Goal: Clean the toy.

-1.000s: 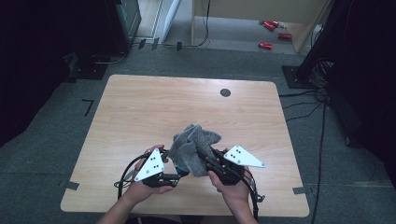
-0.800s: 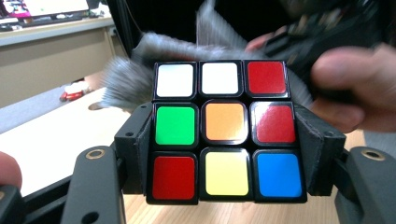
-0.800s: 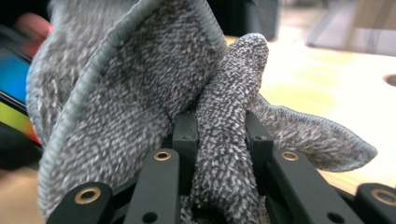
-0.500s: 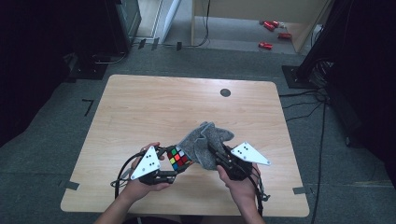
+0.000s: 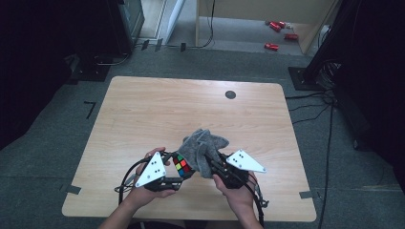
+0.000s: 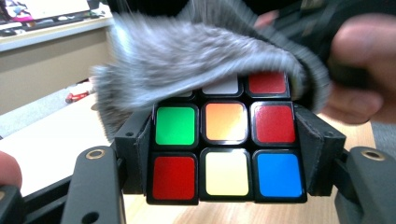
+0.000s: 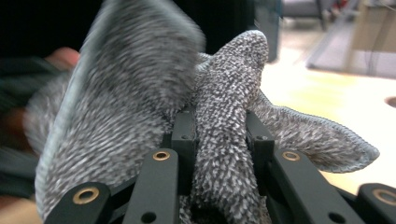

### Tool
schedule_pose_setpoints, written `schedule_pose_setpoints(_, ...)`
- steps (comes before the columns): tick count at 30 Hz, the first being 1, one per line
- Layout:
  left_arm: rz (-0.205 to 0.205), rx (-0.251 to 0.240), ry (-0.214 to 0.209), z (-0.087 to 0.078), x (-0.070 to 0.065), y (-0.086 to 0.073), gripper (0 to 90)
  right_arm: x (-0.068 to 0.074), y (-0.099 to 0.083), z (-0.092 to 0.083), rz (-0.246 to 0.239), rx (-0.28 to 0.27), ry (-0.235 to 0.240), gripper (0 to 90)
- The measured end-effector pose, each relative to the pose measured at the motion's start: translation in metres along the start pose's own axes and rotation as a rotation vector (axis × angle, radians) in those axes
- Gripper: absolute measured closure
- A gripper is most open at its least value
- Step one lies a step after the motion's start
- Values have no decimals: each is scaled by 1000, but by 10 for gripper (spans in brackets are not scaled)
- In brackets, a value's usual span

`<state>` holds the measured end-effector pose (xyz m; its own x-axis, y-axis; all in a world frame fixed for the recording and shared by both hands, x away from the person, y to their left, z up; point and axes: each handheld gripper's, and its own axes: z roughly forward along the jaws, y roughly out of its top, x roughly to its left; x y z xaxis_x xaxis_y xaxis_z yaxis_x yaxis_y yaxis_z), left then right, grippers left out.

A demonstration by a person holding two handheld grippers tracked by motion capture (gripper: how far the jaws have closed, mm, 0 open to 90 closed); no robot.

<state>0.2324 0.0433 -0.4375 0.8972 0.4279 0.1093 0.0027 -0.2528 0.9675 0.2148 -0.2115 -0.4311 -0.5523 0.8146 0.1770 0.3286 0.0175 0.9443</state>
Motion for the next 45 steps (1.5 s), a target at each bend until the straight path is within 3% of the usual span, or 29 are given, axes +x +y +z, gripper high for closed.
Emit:
schedule_pose_setpoints(3, -9, -21, 5, -4, 4, 0, 346, -12, -7, 6, 18, 76, -44, 722)
schedule_pose_setpoints(5, -7, -17, 11, -4, 5, 0, 346, -17, -8, 7, 18, 89, -70, 722)
schedule_pose_setpoints(8, -9, -11, 9, -4, 6, -1, 345, -20, -6, 5, -2, 77, -108, 722)
schedule_pose_setpoints(12, -2, 9, -16, 2, 2, -2, 345, -17, 2, -3, -15, 23, -122, 722)
schedule_pose_setpoints(14, 10, 30, -24, 6, -2, -4, 345, -11, 5, -6, -5, -7, -89, 721)
schedule_pose_setpoints(17, 21, 60, -27, 11, -6, -6, 345, 4, 12, -12, -1, -58, 12, 717)
schedule_pose_setpoints(19, 19, 62, -28, 12, -7, -7, 345, 18, 17, -15, -35, -90, 69, 716)
schedule_pose_setpoints(21, 20, 54, -27, 11, -7, -5, 346, 25, 17, -15, -67, -89, 80, 716)
schedule_pose_setpoints(23, 28, 55, -16, 9, -7, -4, 345, 27, 15, -12, -78, -75, 79, 716)
schedule_pose_setpoints(26, 26, 43, -9, 6, -5, -3, 345, 16, 8, -6, -55, -43, 48, 716)
schedule_pose_setpoints(28, 13, 19, -12, 4, -3, -2, 345, 7, 2, 0, -51, 13, -1, 717)
schedule_pose_setpoints(32, 8, 3, -10, 0, 1, 0, 345, -5, -11, 9, -11, 89, -32, 716)
schedule_pose_setpoints(45, 7, 10, -9, 0, 1, -1, 345, -7, -7, 5, -11, 68, -30, 708)
